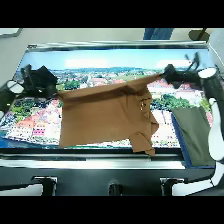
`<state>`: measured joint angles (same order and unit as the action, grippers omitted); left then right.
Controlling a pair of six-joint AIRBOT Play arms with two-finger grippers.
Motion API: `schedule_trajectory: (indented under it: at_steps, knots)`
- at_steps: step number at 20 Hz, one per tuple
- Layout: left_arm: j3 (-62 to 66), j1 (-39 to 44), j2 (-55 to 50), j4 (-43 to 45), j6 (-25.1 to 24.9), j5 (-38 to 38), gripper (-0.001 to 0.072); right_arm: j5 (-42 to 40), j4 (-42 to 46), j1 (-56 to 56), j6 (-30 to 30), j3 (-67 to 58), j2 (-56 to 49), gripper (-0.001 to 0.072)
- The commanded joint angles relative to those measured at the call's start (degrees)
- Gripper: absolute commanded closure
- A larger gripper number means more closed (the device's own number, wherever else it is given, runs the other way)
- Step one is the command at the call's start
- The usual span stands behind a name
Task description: Fold the shirts.
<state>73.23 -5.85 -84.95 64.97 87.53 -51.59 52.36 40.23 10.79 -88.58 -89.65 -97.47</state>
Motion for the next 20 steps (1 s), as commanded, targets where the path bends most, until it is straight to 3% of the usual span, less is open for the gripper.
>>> schedule_trajectory:
  at_steps: [1, 2, 3, 4, 5, 6, 8, 10, 11, 13, 16, 20]
  knots:
    - [-0.4, 1.2, -5.4, -4.0, -0.1, -3.8, 0.067, 5.4, -0.7, -1.8, -0.3, 0.0, -4.2, 0.0676]
    - [0.0, 1.2, -5.3, -4.0, -0.1, -5.6, 0.0588, 5.5, -0.9, -1.7, -0.4, 0.0, -3.8, 0.0675]
    - [1.0, 0.6, -5.2, -3.9, -0.2, -8.5, 0.0397, 6.5, -0.9, -1.0, -0.3, -0.1, -2.7, 0.0634]
    - [3.0, -0.5, -5.2, -3.7, -1.4, -12.8, 0.0192, 8.9, -0.8, 0.2, -0.2, -0.5, -1.5, 0.0461]
    - [5.1, -1.9, -5.2, -3.1, -3.0, -18.2, 0.0155, 12.5, -0.6, 1.9, 1.1, -1.2, 0.0, 0.0282]
    - [7.3, -3.7, -5.2, -2.1, -4.5, -24.4, 0.0155, 17.2, 1.0, 4.1, 2.1, -1.9, 1.6, 0.025]
    - [8.0, -7.3, -4.1, 0.3, -4.7, -33.6, 0.0157, 27.1, 8.1, 8.8, 0.6, -2.2, 5.0, 0.0252]
    - [2.9, -9.8, -1.3, 0.8, -4.5, -37.3, 0.0258, 38.2, 19.5, 11.5, -0.6, -0.9, 7.6, 0.0253]
    - [-2.0, -10.3, 1.0, 0.9, -4.8, -36.7, 0.0263, 41.8, 24.8, 11.5, -0.6, 1.7, 9.1, 0.0252]
    - [-15.4, -10.4, 6.5, 0.7, -6.2, -33.0, 0.026, 37.9, 25.5, 11.3, -1.7, 12.7, 14.6, 0.0265]
    - [-31.3, -10.5, 12.0, -0.9, -11.0, -27.9, 0.026, 31.8, 22.8, 11.1, 2.1, 27.8, 21.6, 0.0266]
    - [-36.7, -11.7, 13.4, -0.6, -12.9, -23.5, 0.026, 31.5, 22.9, 11.1, 2.7, 33.5, 24.3, 0.0266]
